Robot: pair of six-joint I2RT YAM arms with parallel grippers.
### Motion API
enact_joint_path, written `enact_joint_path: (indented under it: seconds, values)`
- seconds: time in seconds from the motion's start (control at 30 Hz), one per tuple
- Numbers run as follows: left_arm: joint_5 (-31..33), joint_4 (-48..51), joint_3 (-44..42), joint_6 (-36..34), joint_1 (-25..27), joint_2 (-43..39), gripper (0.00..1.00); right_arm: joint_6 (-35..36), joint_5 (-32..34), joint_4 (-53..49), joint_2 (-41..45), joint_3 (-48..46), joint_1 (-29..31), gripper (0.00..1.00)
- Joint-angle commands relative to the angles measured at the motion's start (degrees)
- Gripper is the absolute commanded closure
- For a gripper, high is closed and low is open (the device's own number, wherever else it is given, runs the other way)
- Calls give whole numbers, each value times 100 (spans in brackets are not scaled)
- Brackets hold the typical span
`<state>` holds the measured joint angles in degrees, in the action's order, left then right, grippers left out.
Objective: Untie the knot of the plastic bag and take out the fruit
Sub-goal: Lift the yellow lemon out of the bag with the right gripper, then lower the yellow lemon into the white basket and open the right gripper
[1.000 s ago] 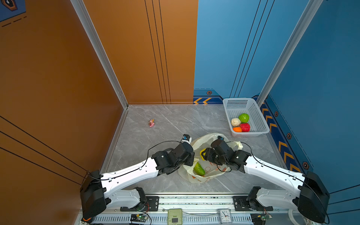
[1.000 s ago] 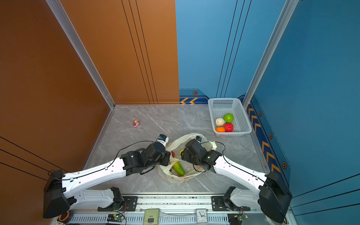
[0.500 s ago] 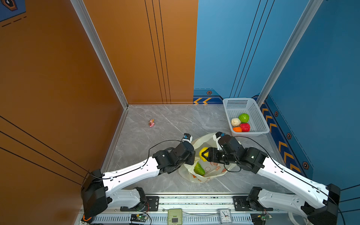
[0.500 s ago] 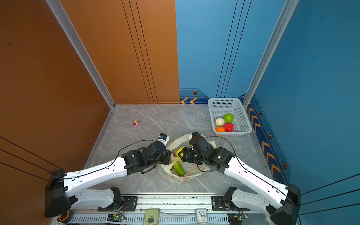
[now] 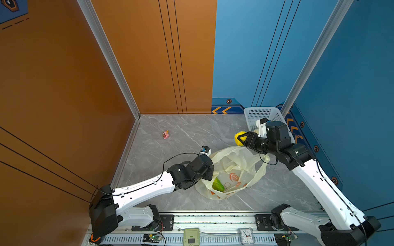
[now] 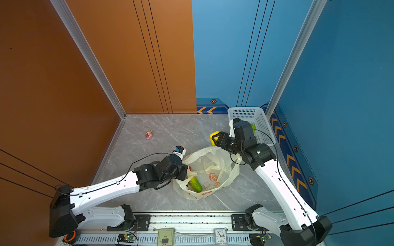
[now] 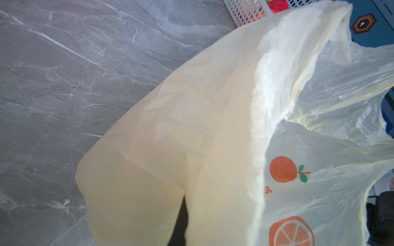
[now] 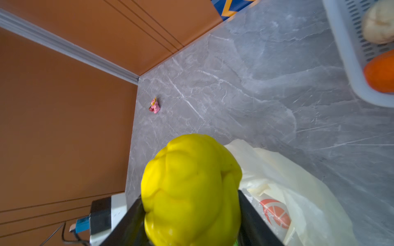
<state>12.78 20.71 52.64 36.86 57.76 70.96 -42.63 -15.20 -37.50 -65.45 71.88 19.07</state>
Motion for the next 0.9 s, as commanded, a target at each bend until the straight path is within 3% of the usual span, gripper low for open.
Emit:
enact_joint_path:
  seconds: [0.0,0.17,0.4,0.7,0.87]
  values:
    - [-100,-14,164,-124,-37,65,100,280,-306,411,-256,-26,-684,48]
    - [-142,-12,169,-139,-29,57,100,377,-509,1109,-884,-184,-1747,47]
    - [-159,-14,167,-152,-16,41,100,699,48,1570,-2198,165,-2791,48]
    - [-207,-32,194,-210,3,58,100,1163,1028,1458,-3694,1148,-3211,45]
    - [-188,-27,197,-204,16,59,100,1359,1421,1217,-4088,1468,-3269,41]
